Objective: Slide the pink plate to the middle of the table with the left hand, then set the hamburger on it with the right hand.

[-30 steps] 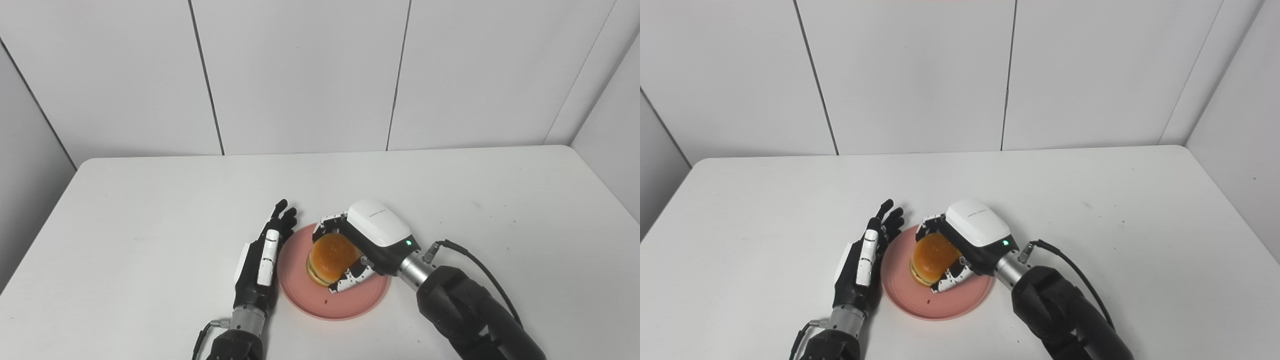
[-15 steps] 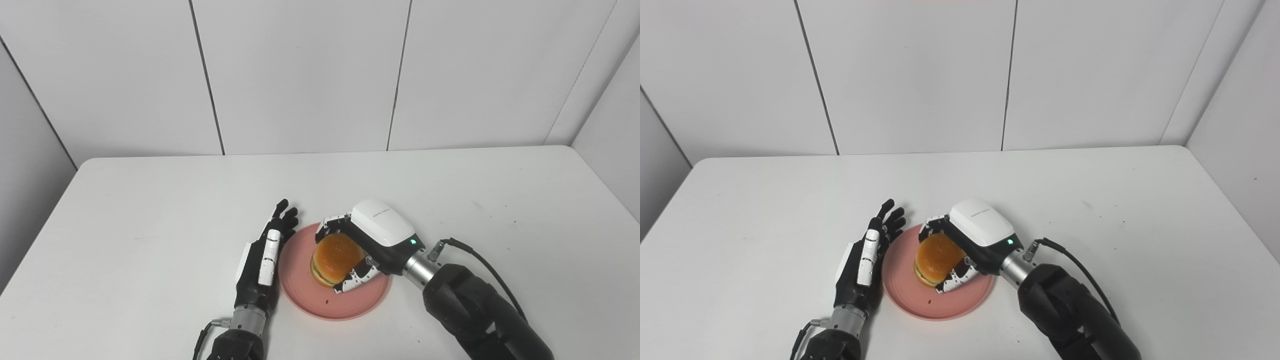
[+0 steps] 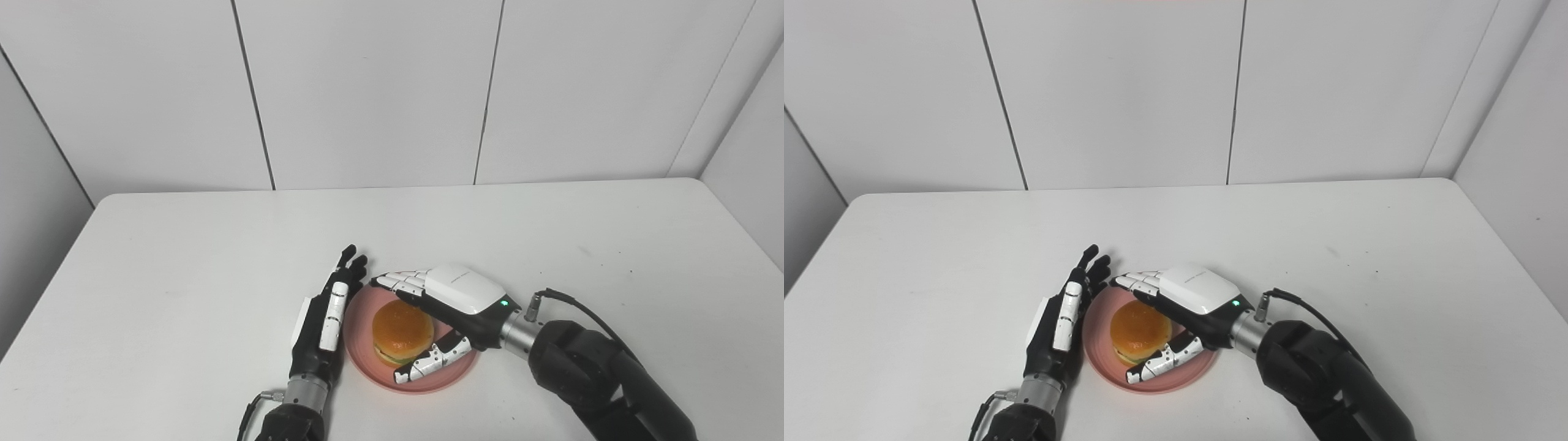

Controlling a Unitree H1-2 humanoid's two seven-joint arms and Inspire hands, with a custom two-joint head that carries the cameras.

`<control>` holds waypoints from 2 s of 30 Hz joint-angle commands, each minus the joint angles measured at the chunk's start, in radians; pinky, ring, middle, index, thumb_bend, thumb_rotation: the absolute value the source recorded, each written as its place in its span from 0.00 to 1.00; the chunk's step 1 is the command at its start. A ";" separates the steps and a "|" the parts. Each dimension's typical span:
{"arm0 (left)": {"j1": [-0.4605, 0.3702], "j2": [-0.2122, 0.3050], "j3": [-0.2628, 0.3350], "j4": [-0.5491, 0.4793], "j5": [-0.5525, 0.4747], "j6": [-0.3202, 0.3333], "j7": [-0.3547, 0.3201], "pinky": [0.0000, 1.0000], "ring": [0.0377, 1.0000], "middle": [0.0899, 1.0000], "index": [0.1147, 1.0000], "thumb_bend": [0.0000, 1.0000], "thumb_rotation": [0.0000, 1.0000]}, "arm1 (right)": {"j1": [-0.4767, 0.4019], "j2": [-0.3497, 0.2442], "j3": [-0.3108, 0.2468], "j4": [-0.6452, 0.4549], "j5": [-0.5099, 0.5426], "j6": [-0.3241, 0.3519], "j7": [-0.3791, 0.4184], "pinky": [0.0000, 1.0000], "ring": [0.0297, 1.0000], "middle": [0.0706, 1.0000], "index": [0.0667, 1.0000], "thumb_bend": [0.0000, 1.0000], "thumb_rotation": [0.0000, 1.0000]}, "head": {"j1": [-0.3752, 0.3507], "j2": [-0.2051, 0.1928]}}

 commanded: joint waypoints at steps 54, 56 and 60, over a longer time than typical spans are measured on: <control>0.078 0.043 0.020 0.041 0.063 -0.126 0.045 1.00 1.00 1.00 1.00 0.63 1.00 | 0.256 0.400 -0.368 0.120 0.566 -0.061 -0.523 1.00 1.00 1.00 1.00 0.55 1.00 | -0.003 0.013; 0.077 0.042 0.020 0.044 0.063 -0.129 0.047 1.00 1.00 1.00 1.00 0.62 1.00 | 0.262 0.404 -0.369 0.122 0.578 -0.058 -0.523 1.00 1.00 1.00 1.00 0.55 0.99 | -0.002 0.013; 0.076 0.036 0.024 0.047 0.054 -0.129 0.048 1.00 1.00 1.00 0.99 0.62 1.00 | 0.268 0.411 -0.373 0.117 0.578 -0.047 -0.535 1.00 1.00 1.00 1.00 0.56 0.96 | -0.002 0.013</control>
